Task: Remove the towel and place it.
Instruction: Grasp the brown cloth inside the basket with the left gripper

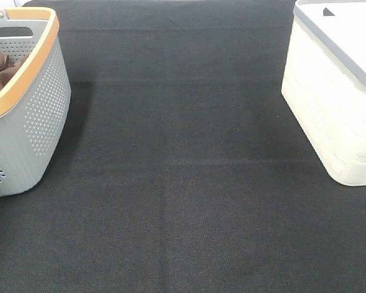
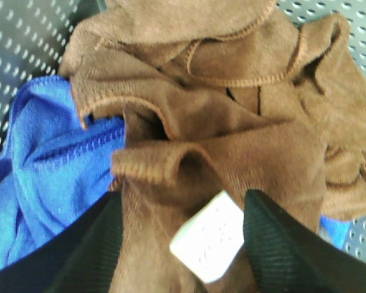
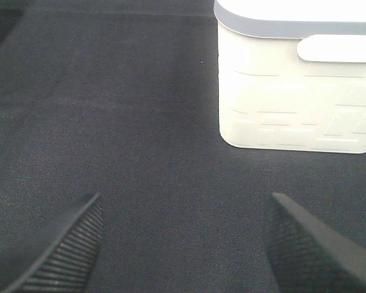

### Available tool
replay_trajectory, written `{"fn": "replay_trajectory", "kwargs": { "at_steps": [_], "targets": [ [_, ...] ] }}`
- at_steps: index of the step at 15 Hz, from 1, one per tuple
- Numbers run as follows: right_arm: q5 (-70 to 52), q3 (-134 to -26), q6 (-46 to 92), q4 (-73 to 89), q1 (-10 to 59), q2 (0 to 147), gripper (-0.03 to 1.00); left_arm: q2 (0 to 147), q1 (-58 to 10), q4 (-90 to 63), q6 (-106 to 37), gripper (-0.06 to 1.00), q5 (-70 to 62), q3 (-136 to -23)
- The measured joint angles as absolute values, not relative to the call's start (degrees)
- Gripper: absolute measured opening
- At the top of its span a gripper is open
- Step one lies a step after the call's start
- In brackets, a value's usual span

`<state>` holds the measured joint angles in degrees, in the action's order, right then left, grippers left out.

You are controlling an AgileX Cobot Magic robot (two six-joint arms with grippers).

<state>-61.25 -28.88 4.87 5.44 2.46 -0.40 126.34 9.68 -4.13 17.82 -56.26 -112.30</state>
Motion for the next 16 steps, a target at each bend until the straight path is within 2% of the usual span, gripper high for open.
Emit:
{"fn": "replay_trajectory", "kwargs": {
  "at_steps": [4, 7, 9, 11, 14, 15, 16],
  "targets": [
    [-61.25, -28.88, 4.87, 5.44, 2.46, -0.4, 0.7, 128.46, 9.68, -6.13, 18.51, 0.56, -49.68, -112.41],
    [-61.25, -28.88, 4.87, 5.44, 2.46, -0.4, 0.7, 129.37, 9.68, -7.51, 18.62, 0.56, -49.68, -112.41],
    [-61.25, -28.88, 4.87, 5.44, 2.46, -0.4, 0.7, 129.89, 9.68, -7.62, 18.62, 0.5, -51.68, -112.41],
    [-61.25, -28.88, 4.87, 5.44, 2.46, -0.4, 0.7, 129.89, 9.68, -7.56, 18.62, 0.36, -52.83, -112.41],
    [-61.25, -28.88, 4.87, 5.44, 2.46, -0.4, 0.7, 129.89, 9.68, -6.99, 18.62, 0.09, -53.97, -112.41],
    [-61.25, -28.88, 4.87, 5.44, 2.46, -0.4, 0.7, 129.89, 9.68, -6.99, 18.11, 0.03, -54.43, -112.41],
    [-61.25, -28.88, 4.87, 5.44, 2.46, -0.4, 0.7, 129.89, 9.68, -6.99, 18.11, 0.03, -54.43, -112.41]
  ]
}}
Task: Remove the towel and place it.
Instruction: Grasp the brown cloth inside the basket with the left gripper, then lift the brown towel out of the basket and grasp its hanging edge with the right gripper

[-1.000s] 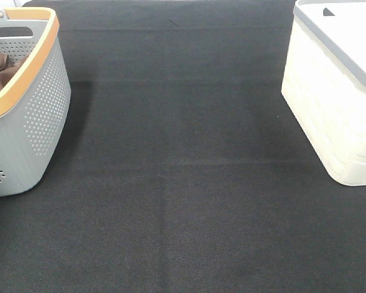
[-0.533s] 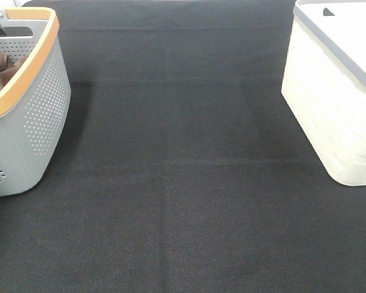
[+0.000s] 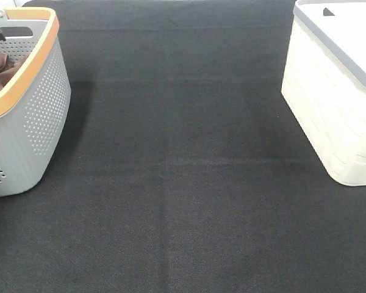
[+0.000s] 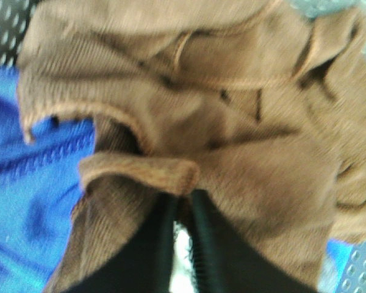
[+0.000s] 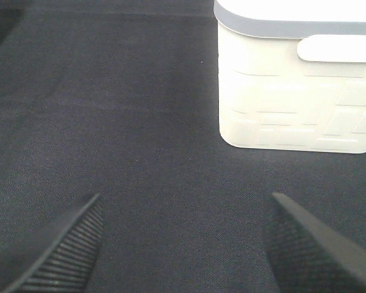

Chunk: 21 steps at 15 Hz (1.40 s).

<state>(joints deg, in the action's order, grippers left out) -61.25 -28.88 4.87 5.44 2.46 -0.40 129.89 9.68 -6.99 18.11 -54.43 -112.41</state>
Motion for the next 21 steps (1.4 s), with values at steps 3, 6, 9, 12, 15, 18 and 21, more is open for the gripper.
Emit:
{"fn": "replay_trajectory", "kwargs": {
  "at_steps": [3, 6, 9, 12, 15, 18, 21],
  "targets": [
    [-61.25, -28.88, 4.87, 5.44, 2.46, -0.4, 0.7, 129.43, 9.68, -6.19, 17.07, 0.0, -55.52, -112.41],
    [-61.25, -28.88, 4.87, 5.44, 2.46, -0.4, 0.7, 123.7, 9.68, -5.21, 14.84, 0.0, -55.41, -112.93],
    [-61.25, -28.88, 4.87, 5.44, 2.46, -0.4, 0.7, 117.4, 9.68, -6.07, 13.52, 0.0, -54.26, -113.1],
    [-61.25, -28.88, 4.87, 5.44, 2.46, -0.4, 0.7, 109.95, 9.68, -12.61, 9.91, 0.0, -51.97, -113.1],
    [-61.25, -28.88, 4.87, 5.44, 2.46, -0.4, 0.7, 103.82, 9.22, -24.35, 4.41, 0.0, -46.58, -113.1],
    [-61.25, -28.88, 4.81, 5.9, 2.46, -0.4, 0.7, 99.75, 5.39, -36.33, -3.61, 0.0, -37.36, -113.16],
    [-61.25, -28.88, 4.76, 8.37, 2.46, -0.4, 0.7, 99.01, -0.86, -42.74, -10.37, 0.0, -30.65, -113.27]
  ]
}}
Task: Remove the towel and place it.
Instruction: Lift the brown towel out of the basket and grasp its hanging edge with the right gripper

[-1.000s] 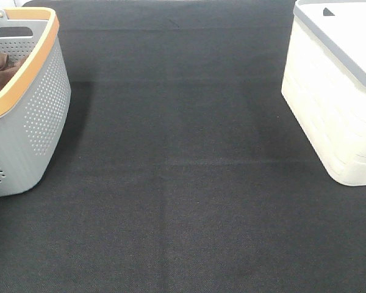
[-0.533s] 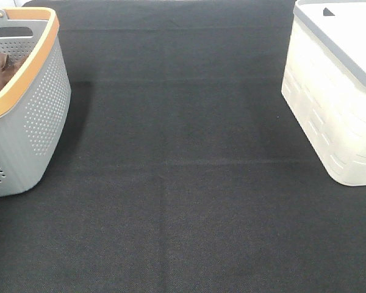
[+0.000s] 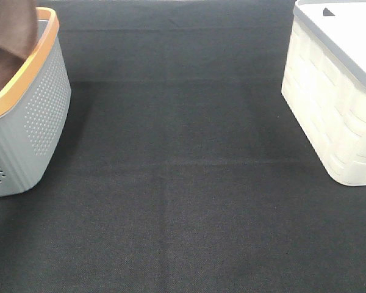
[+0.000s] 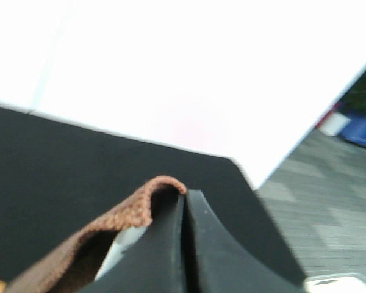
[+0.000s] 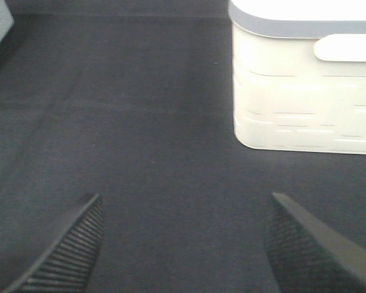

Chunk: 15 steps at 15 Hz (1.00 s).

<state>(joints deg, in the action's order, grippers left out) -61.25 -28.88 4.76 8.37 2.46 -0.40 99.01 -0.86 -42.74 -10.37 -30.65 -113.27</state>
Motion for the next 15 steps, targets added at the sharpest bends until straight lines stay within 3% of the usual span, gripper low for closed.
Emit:
{"fn": "replay_trajectory", "kwargs": {
  "at_steps": [7, 11, 15],
  "targets": [
    [-55.29, -29.51, 8.14, 17.82, 2.46, 8.54, 0.7, 99.06, -18.85, -44.0, -19.54, 0.0, -18.05, -113.27],
    [-44.06, -30.6, 26.87, 37.53, 3.27, 24.06, 0.7, 99.98, -25.32, -43.95, -20.74, 0.0, -16.1, -113.27],
    [-43.95, -41.25, 46.24, 47.38, 11.97, 38.9, 0.7, 102.56, -30.14, -43.03, -21.37, 0.0, -16.33, -113.27]
  ]
}}
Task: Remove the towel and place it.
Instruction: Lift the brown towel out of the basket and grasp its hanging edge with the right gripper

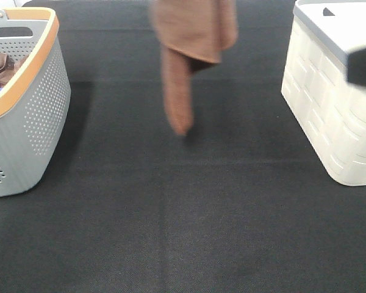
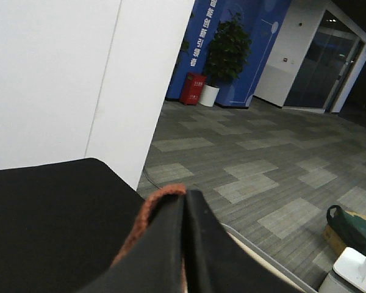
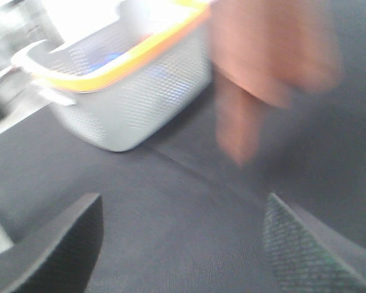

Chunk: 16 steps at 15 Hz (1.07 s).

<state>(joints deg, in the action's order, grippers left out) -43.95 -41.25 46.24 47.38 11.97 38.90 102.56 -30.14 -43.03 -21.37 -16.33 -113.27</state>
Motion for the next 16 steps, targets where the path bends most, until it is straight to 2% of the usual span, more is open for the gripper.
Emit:
{"fn": "replay_trajectory", "kwargs": {
  "at_steps": [3, 5, 6, 9, 12, 16],
  "targets": [
    [-43.43, -52.14, 52.14, 46.35, 21.26, 52.83, 0.7, 103.19, -32.49, -41.08, -21.43, 0.0, -16.5, -113.27],
    [-39.02, -55.98, 52.83, 40.62, 29.51, 60.68, 0.7, 103.36, -32.89, -41.02, -21.43, 0.0, -16.56, -113.27],
    [-39.02, -55.98, 52.83, 40.62, 29.51, 60.68, 0.7, 103.36, -32.89, -41.02, -21.43, 0.0, -16.56, -113.27],
    [-24.98, -57.35, 52.54, 30.31, 40.22, 69.44, 0.7, 103.36, -33.06, -41.02, -21.31, 0.0, -16.56, -113.27],
    [-7.51, -57.35, 47.96, 28.93, 42.51, 76.49, 0.7, 103.36, -33.17, -41.02, -21.31, 0.0, -16.56, -113.27],
    [4.58, -57.35, 47.04, 29.16, 42.57, 80.33, 0.7, 103.36, -33.17, -41.02, -21.31, 0.0, -16.56, -113.27]
  ]
}}
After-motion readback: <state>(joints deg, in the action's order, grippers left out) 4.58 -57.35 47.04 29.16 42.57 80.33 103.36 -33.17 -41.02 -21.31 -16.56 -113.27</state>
